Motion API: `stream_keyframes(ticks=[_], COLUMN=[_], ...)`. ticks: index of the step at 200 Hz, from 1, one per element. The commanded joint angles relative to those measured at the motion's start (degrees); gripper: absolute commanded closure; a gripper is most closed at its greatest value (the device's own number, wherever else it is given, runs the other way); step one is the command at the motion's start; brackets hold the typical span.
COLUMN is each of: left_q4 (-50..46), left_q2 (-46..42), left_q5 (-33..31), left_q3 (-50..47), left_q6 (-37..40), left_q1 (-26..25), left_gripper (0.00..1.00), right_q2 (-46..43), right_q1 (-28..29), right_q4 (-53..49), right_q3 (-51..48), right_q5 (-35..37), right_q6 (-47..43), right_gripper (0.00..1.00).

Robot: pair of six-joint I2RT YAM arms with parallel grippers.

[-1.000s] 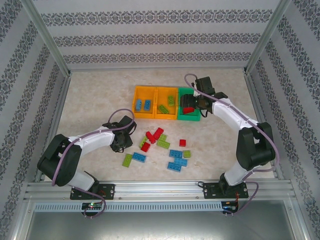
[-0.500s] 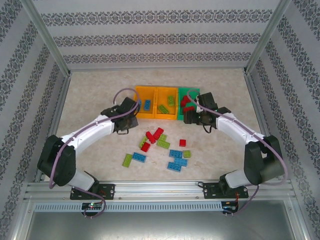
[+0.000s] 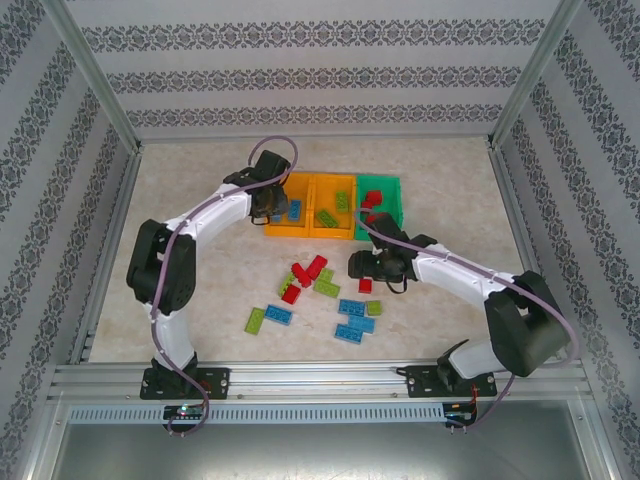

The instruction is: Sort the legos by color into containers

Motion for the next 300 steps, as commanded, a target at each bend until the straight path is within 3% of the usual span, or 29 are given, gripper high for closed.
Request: stream_keyframes(ticks=[1,39,71,136,170,214,247,300], left_q4=[0.21,0.65,1.4,6.93,8.39,8.86,9.29,9.96], left_q2=[1.84,4.63,3.89,-4.18,-9.54,-14.87,-17.89,-22.39], left_q5=[2.95,3.85,4.03,4.48,4.37,3.11,3.49,1.73], left_q3=[4.34,6.92,4.96,-4.6,-10.04,-17.81,-22.76,-29.73], left_q6=[3.2,3.09,1.4,-0.88,-0.84,0.15,-0.03,-1.49], left_q1=[0.06,0.06,0.04,0.06,0.03,-0.06,-0.29,-2.34], left_gripper=[0.65,0.6,0.47,0.22,0.18,0.17,0.17,0.17], right_q2=[1.31,4.58,7.44,8.61,6.21,4.65,10.37,22.14], right_q1=[0.96,1.39,2.02,2.05,-0.38,-9.09,-14.19,-17.04], right_q4=[-2.01,-2.6,-5.0,-6.4,-6.58,-6.14,-6.07,-5.09], right_q3=[-1.05,-0.73,1.05,3.4,6.38,14.7,23.51,36.55], right_q5=[1.35,0.33,0.19,1.08,1.94,-0.42,-0.14,1.1], right_q6=[3.18,3.06,1.61,-0.22,-2.28,-6.86,-10.69,-12.17], right_gripper=[0.29,0.34,0.38,0.63,0.71,0.72,0.72,0.72])
